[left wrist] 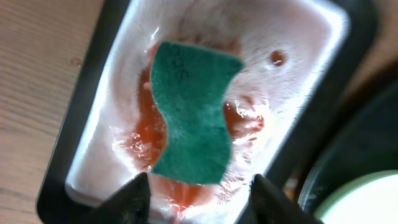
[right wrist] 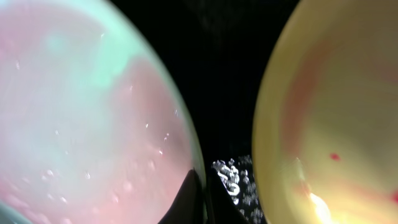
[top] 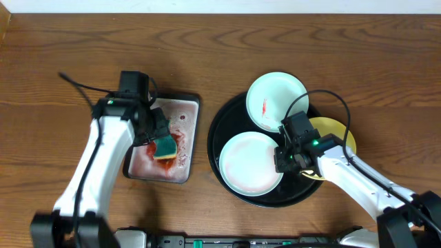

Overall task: Clean dirty plates on tray and stack at the side
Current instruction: 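Return the sponge to the soapy tray with the left gripper, then tilt the green plate up on its edge with the right gripper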

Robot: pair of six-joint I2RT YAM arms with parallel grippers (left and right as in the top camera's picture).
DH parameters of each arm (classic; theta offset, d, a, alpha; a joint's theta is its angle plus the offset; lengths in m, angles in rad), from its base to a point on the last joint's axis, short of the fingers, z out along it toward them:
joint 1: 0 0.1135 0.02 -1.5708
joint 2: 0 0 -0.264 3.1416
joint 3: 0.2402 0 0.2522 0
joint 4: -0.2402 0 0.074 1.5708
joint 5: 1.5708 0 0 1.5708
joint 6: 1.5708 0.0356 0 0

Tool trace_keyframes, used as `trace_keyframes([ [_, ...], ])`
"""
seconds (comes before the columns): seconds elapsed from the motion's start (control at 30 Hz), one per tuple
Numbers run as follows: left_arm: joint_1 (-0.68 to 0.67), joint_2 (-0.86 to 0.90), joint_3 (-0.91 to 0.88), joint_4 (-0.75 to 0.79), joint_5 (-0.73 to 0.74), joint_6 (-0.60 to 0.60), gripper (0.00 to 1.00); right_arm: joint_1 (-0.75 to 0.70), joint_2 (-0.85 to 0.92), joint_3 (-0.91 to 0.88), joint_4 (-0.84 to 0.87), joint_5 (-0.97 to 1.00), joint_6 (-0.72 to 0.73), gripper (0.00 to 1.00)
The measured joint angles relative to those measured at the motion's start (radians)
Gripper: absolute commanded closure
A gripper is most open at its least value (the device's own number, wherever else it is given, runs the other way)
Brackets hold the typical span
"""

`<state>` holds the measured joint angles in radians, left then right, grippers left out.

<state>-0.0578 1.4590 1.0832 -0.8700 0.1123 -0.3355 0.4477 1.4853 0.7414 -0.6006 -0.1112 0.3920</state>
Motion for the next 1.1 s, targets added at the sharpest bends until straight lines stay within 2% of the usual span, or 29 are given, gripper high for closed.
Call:
trace_keyframes([
  [0.1,0.0,-0.085,0.014,-0.013,0.019,0.0,0.34,0.0,-0.039,0.049,-0.039,0.038,-0.017,0.99],
  [0.23,0.0,-0.174,0.017,-0.039,0.025,0.003,0.31,0.0,-0.099,0.09,-0.056,0.109,-0.041,0.99],
  [0.33,0.0,-0.206,0.017,-0.05,0.03,0.001,0.18,0.0,-0.132,0.102,-0.055,0.164,-0.07,0.99],
  [0.8,0.0,-0.206,0.017,-0.051,0.039,0.003,0.16,0.01,-0.24,0.141,-0.058,0.31,-0.23,0.99],
  [0.97,0.0,-0.206,0.017,-0.05,0.039,0.003,0.16,0.089,-0.314,0.185,-0.055,0.411,-0.286,0.99],
  [1.1,0.0,-0.206,0.017,-0.051,0.039,0.003,0.16,0.206,-0.333,0.195,-0.061,0.551,-0.335,0.99],
])
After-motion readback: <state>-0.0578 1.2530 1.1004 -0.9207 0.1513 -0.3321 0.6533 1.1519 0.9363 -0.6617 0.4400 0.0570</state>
